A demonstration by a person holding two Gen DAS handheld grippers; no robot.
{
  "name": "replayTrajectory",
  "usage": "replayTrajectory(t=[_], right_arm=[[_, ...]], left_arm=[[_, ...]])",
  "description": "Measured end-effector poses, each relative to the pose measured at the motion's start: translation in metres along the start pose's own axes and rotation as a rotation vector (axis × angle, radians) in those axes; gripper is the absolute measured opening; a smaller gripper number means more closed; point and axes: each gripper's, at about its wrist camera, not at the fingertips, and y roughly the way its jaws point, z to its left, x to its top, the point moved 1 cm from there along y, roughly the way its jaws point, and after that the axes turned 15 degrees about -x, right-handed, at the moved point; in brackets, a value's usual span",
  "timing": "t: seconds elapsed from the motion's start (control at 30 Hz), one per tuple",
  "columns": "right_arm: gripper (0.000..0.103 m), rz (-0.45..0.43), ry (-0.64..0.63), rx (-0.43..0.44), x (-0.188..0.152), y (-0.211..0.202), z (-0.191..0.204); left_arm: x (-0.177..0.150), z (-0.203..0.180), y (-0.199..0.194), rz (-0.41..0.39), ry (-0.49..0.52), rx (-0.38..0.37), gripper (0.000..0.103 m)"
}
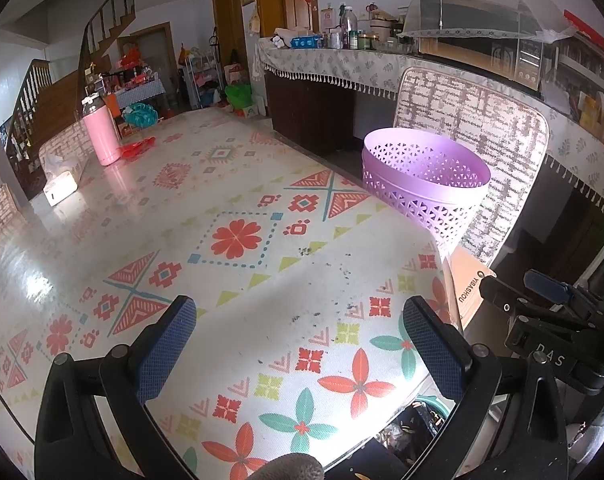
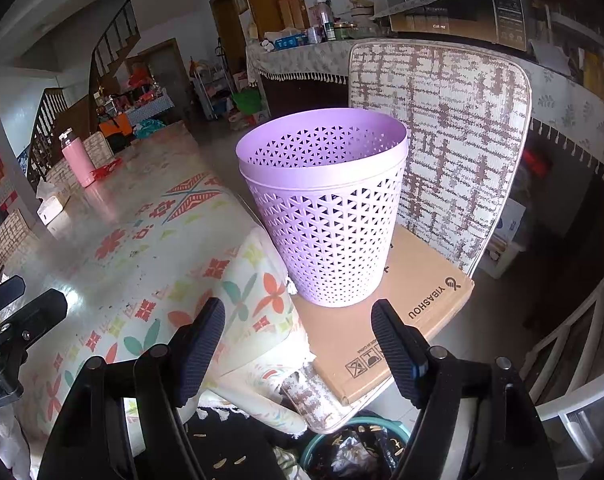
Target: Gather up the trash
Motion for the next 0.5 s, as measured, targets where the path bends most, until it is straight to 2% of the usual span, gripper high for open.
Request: replayTrajectory(t=[0.5], right_arm=[[0.081, 0.011, 0.005, 0.006, -0.0021, 0.0023, -0.0003]], left_arm=[[-0.0027, -0.0006, 0.0007, 0.005, -0.003, -0.002, 0.103]])
